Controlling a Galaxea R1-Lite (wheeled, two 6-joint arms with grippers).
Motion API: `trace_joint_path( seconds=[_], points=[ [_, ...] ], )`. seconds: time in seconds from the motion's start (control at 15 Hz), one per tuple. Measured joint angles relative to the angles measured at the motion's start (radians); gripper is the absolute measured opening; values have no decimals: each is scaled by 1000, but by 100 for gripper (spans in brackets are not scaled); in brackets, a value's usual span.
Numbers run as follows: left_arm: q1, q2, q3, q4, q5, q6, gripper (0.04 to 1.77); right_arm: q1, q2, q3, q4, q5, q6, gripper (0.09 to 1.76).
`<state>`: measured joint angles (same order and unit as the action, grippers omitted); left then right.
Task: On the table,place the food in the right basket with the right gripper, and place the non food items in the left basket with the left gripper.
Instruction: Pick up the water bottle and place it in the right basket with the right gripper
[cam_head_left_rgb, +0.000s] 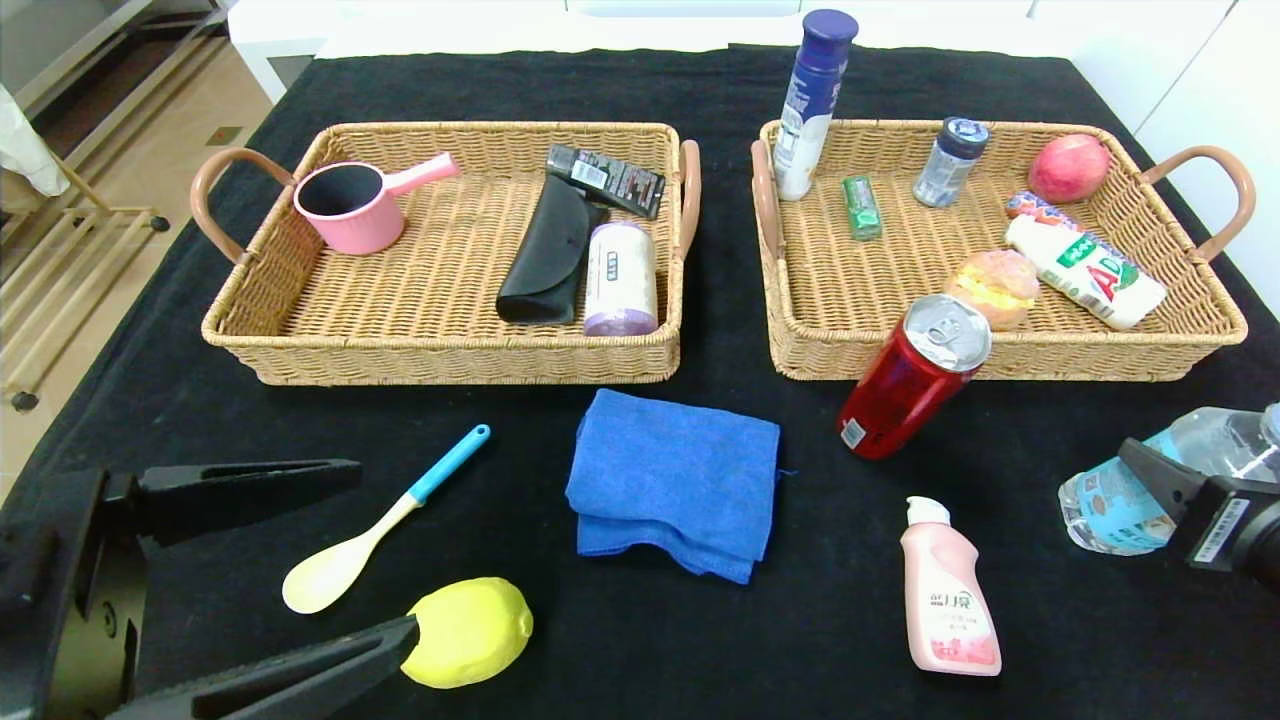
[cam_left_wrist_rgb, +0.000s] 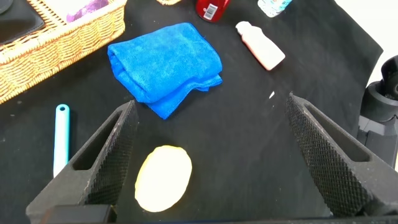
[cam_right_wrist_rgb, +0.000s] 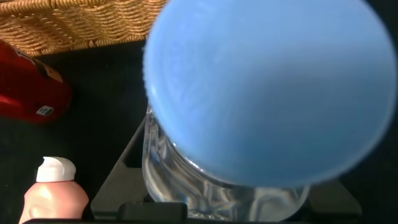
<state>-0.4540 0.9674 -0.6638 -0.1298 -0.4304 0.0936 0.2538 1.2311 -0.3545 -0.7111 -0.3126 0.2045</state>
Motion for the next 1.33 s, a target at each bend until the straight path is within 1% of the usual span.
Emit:
trace_joint_path(
  seconds=[0.4,0.6,0.67,0.73,0.87,1.07,1.33],
  points=[
    [0,-8,0,-2,0,1,172,0,-9,2,5,3,-1,97],
    [1,-11,0,-11,0,0,172,0,-63,-33,67,10,-22,96],
    [1,-13,1,-11,0,1,172,1,-95,-61,138,12,-28,96],
    [1,-14,1,-11,0,1,172,4,-128,-109,222,14,-31,96],
    [1,-15,1,-11,0,1,172,9,-177,-218,338,24,-34,96],
    [1,-15,1,-9,0,1,172,12,-172,-354,383,55,-43,96],
    [1,-17,0,-10,0,1,172,30,-68,-506,380,60,-60,96]
  ],
)
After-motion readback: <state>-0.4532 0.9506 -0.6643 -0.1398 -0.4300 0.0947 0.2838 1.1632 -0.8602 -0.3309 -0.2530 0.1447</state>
